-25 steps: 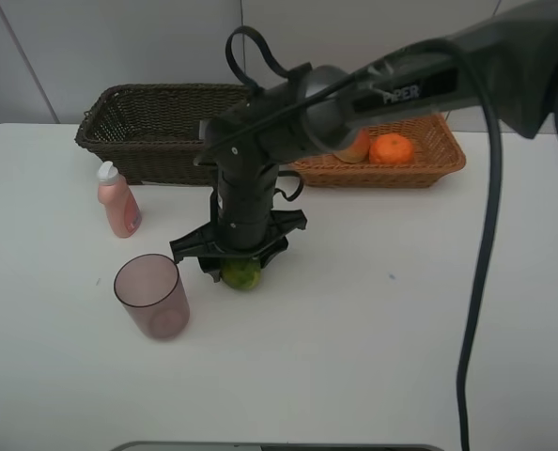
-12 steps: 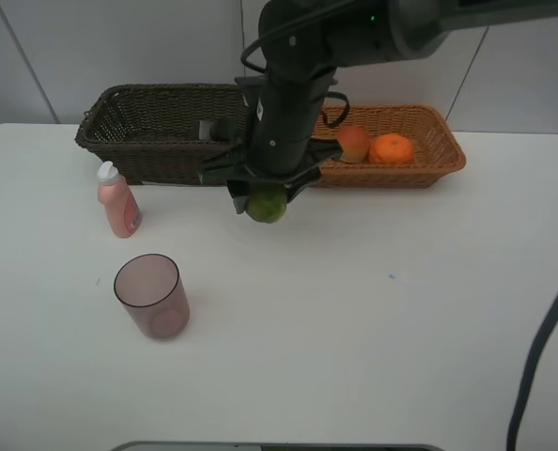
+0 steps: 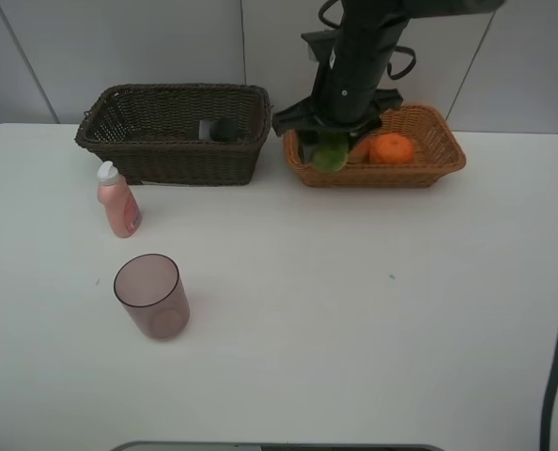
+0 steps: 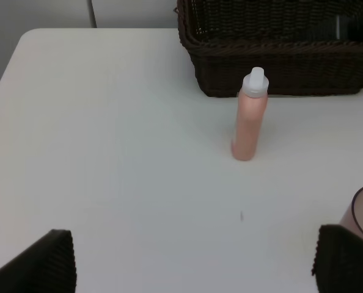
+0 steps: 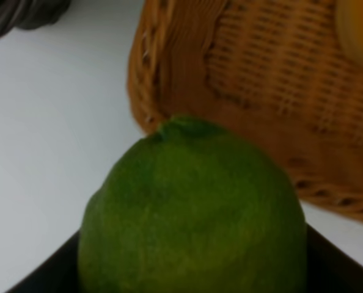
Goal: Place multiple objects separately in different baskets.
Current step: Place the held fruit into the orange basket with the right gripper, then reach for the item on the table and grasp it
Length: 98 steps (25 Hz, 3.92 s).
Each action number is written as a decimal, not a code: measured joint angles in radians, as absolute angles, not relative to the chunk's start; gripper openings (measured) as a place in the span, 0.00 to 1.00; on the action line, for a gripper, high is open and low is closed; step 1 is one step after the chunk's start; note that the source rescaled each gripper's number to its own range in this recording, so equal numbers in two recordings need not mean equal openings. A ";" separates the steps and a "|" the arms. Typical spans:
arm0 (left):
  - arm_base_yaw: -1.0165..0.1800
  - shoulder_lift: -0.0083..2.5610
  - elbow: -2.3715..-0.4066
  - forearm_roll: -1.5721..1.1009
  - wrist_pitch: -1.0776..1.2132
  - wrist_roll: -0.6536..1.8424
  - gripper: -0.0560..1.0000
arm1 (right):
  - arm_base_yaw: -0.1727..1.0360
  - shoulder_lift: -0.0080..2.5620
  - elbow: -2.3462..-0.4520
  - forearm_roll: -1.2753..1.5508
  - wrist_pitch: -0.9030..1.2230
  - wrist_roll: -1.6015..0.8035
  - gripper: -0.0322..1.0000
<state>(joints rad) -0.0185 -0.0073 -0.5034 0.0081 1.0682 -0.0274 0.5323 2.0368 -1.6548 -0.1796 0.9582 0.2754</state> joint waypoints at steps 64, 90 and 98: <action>-0.019 -0.007 -0.503 0.008 1.068 -0.027 1.00 | 0.191 1.603 -1.201 -0.140 0.828 0.230 1.00; -0.019 -0.007 -0.503 0.008 1.068 -0.027 1.00 | 0.133 0.340 -0.832 -0.130 1.189 0.168 1.00; -0.019 -0.007 -0.503 0.008 1.068 -0.027 1.00 | 0.133 0.031 -0.593 -0.122 1.099 0.168 1.00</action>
